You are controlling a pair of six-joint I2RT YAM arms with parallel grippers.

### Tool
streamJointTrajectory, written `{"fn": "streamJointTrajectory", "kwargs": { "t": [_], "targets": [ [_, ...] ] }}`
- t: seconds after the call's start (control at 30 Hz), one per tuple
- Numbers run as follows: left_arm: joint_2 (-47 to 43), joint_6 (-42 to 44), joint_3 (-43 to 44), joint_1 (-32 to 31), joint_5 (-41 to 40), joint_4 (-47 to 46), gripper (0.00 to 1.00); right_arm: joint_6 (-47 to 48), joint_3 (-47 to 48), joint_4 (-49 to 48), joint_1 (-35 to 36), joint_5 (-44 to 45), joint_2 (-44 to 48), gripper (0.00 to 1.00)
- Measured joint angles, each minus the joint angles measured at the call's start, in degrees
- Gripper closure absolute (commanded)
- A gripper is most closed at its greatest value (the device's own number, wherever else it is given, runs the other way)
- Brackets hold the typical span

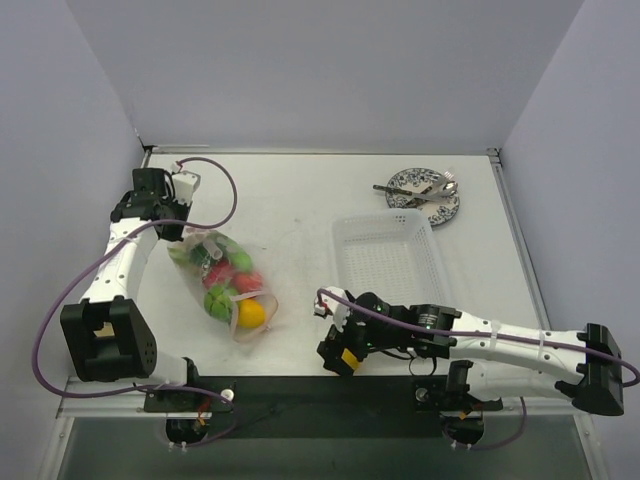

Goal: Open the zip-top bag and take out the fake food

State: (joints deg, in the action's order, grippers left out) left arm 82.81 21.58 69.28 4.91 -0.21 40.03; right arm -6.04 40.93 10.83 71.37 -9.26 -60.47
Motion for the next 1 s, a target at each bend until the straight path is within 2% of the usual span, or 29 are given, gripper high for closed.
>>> {"fn": "streamJointTrajectory", "kwargs": {
  "t": [0.23, 0.43, 0.6, 0.73, 0.9, 1.0],
  "targets": [
    [-0.20, 0.00, -0.48, -0.11, -0.02, -0.02, 1.00, -4.13, -1.77, 0.81, 1.92, 0.09, 3.19, 0.00],
    [-0.52, 0.04, -1.38, -0.13, 0.00, -0.46, 1.00, -5.99, 0.44, 1.53, 0.20, 0.04, -2.10, 0.00],
    [-1.36, 0.24, -2.75, -0.20, 0.00, -1.16, 1.00, -9.01, 0.79, 7.87, -0.96, 3.32, -2.43, 0.00],
    [-1.40, 0.26, -3.28, -0.26, 0.00, -1.64, 1.00, -8.81, 6.27, 9.18, -0.72, 3.08, -3.19, 0.00],
    [-1.86, 0.44, -3.91, -0.26, 0.00, -2.34, 1.00, -7.45, 15.65, 7.21, -0.44, 1.44, -11.76, 0.00],
    [-2.97, 1.16, -5.31, -0.17, 0.00, -3.08, 1.00, -6.49, 17.18, 6.80, -0.35, 0.68, -15.87, 0.00]
  ]
}}
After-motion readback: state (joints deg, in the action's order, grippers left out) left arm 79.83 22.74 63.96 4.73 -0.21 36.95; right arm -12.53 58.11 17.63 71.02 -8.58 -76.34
